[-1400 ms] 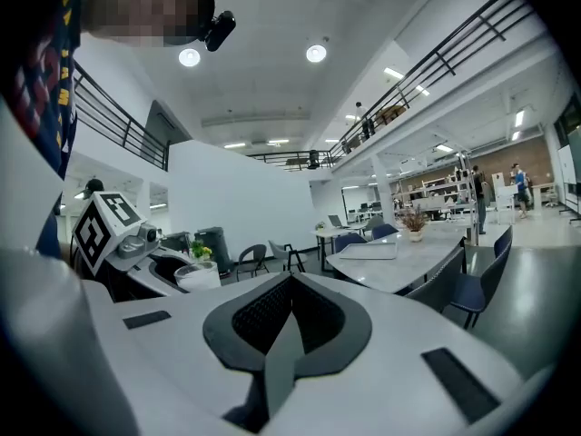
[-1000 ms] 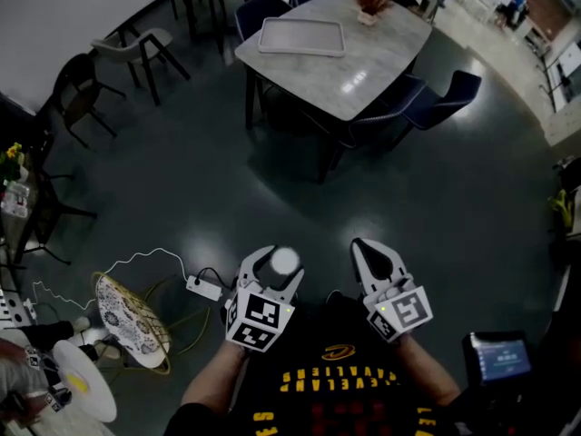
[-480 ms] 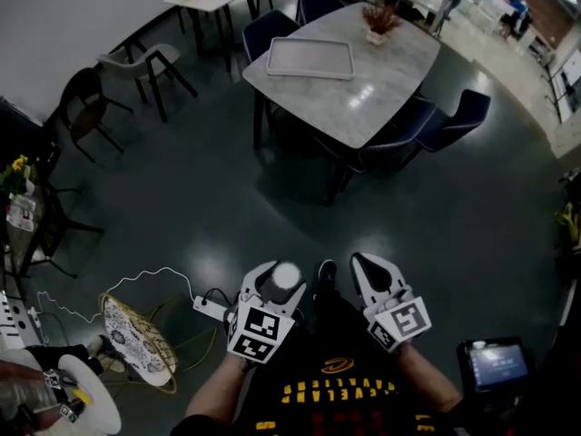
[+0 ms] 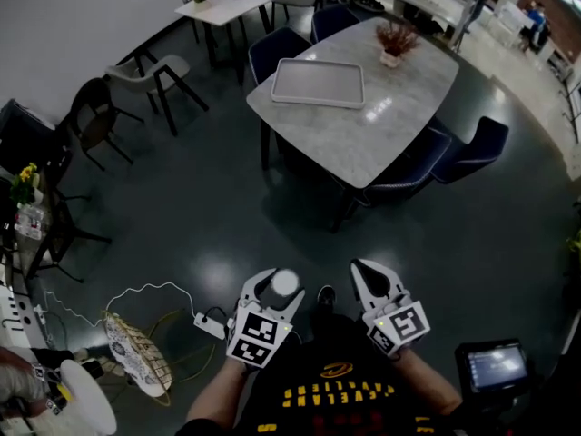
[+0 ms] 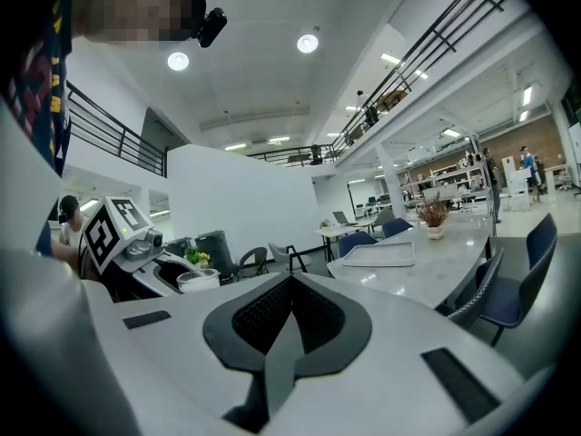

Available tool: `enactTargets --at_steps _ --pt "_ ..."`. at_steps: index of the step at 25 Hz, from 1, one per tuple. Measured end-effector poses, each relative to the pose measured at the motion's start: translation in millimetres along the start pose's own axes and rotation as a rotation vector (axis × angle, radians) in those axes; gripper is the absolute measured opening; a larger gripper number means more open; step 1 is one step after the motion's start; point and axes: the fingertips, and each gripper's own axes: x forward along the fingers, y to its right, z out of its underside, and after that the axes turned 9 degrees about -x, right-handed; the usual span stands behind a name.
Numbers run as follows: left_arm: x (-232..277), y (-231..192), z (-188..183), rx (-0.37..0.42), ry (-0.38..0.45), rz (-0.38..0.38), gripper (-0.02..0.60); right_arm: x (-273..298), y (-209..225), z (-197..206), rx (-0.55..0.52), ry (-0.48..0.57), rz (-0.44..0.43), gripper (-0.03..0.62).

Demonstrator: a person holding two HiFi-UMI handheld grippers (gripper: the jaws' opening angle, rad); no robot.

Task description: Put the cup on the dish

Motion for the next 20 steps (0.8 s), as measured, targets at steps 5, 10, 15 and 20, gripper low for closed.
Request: enactTargets --at_steps 5,10,15,20 --pt "27.1 -5.2 -33.1 -0.006 0.009 -0.03 0.261 20.6 45.5 -10.4 0.001 0.014 -0.017 0.003" --pt "42.5 -8.0 -58.6 -0.017 0.023 -0.048 0.261 37.7 73.5 -18.2 0.0 0.018 -0.034 0.005" --pt "56.1 -27.0 -68.0 -0.034 0.024 -0.057 0.261 62.8 84.6 -19.6 -0.002 0.016 -0.055 0.003" --pt "69.8 -49.3 -79.2 -0.04 0.024 -0.046 0.261 85.3 92.7 -20.3 -0.005 -0.001 -0.047 0.004"
